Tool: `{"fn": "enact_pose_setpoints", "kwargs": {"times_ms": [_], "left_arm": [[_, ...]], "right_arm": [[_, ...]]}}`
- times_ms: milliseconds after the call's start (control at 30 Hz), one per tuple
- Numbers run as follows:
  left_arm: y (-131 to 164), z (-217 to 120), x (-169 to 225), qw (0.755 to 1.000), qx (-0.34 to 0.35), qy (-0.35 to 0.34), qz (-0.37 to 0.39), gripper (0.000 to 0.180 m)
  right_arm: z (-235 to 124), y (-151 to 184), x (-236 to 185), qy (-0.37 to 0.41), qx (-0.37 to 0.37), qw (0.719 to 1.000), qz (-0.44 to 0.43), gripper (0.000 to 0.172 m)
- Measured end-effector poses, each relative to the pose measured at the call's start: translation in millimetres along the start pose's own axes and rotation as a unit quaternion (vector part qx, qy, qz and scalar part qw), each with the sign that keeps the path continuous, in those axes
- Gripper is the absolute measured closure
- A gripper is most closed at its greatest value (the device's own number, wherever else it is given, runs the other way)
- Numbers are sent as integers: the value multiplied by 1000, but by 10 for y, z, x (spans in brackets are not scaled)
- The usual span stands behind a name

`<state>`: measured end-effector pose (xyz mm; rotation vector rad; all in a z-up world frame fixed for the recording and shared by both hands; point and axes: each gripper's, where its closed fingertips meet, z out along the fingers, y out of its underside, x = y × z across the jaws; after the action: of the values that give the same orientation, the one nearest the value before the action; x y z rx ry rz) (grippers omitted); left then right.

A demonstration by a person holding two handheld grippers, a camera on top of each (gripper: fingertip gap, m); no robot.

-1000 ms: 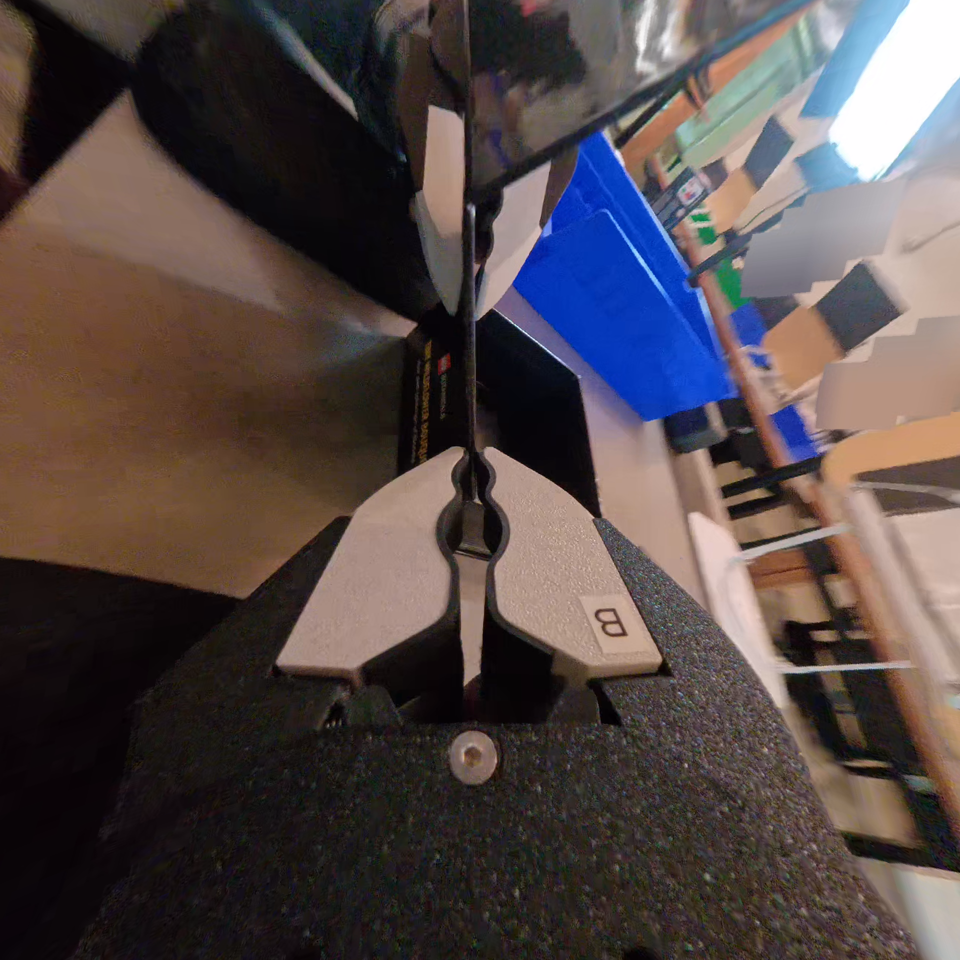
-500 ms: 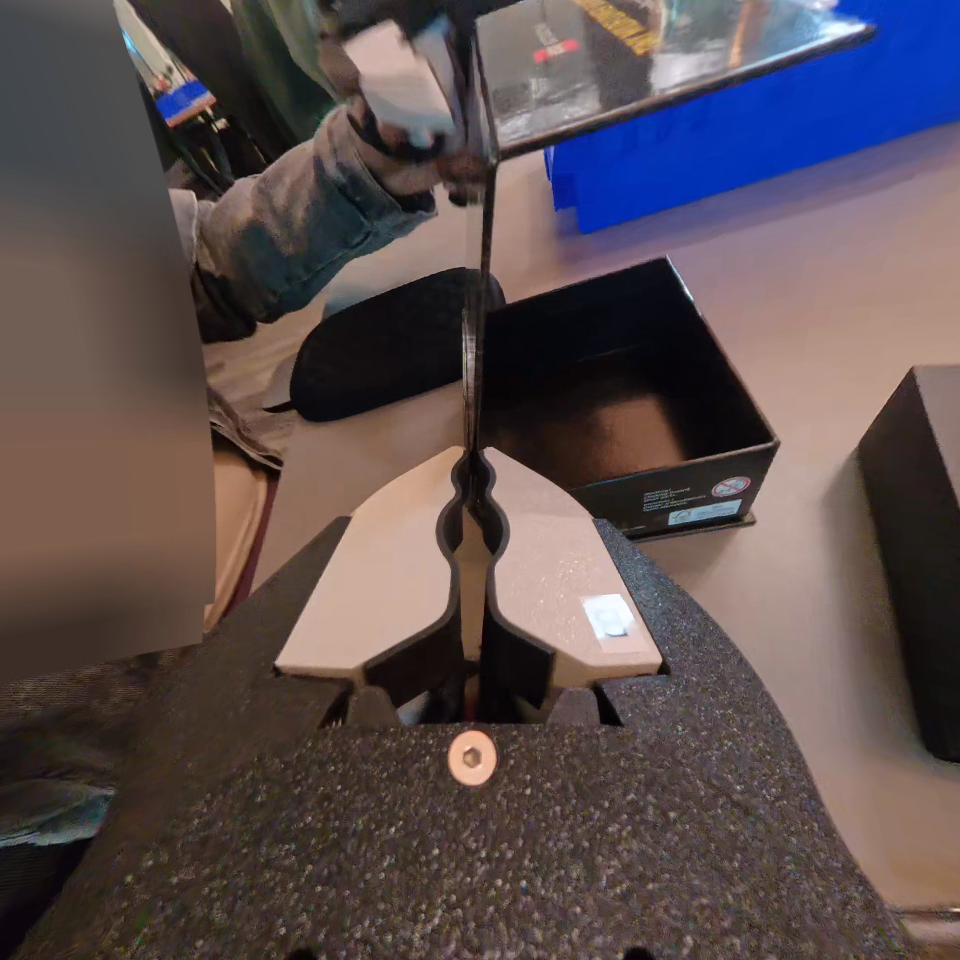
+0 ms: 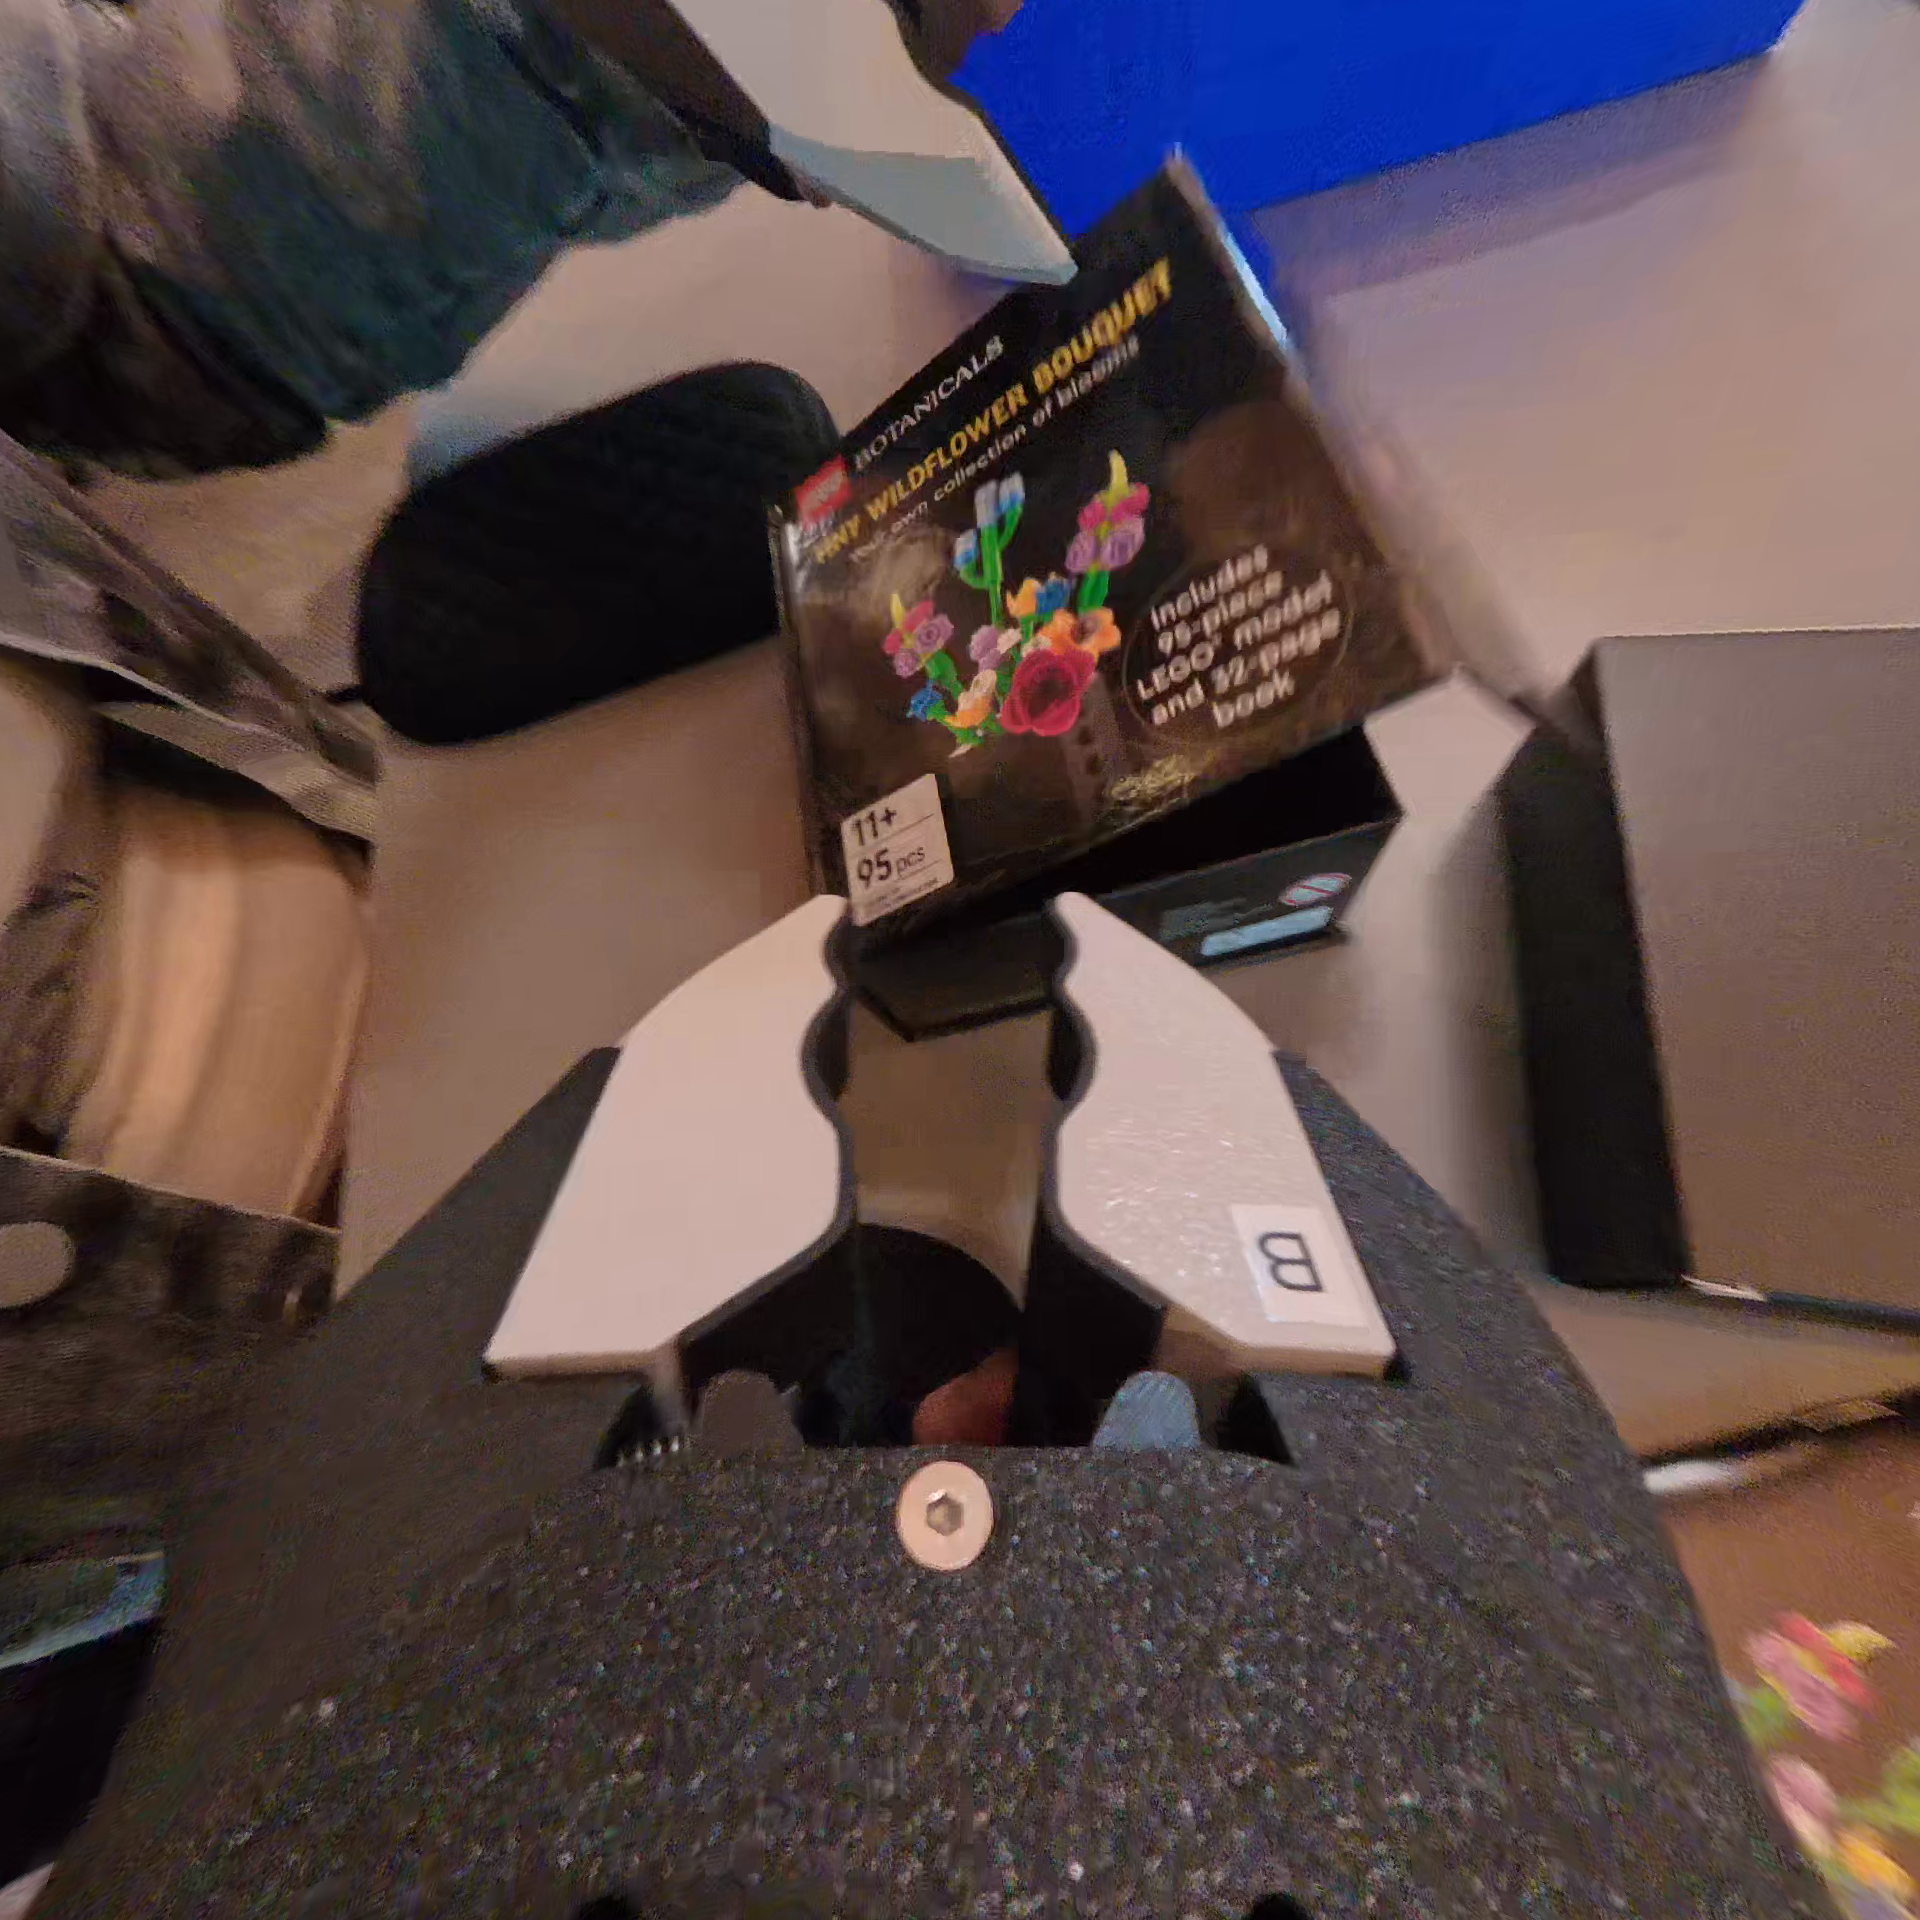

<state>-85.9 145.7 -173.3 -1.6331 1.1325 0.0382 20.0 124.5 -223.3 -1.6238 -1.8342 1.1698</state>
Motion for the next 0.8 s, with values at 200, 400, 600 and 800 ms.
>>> {"fn": "enact_pose_setpoints", "kwargs": {"times_ms": [200, 400, 600, 800], "left_arm": [[373, 174, 216, 997, -60, 49, -28, 146], [403, 175, 181, 985, -73, 70, -139, 114], [321, -56, 593, 941, -90, 161, -284, 47], [651, 107, 868, 954, -160, 146, -206, 61]], "right_arm": [[-239, -265, 236, 113, 34, 991, -60, 100], [165, -234, 437, 54, 8, 998, 20, 62], [370, -142, 524, 11, -23, 999, 43, 65], [390, -76, 385, -63, -53, 994, 77, 94]]}}
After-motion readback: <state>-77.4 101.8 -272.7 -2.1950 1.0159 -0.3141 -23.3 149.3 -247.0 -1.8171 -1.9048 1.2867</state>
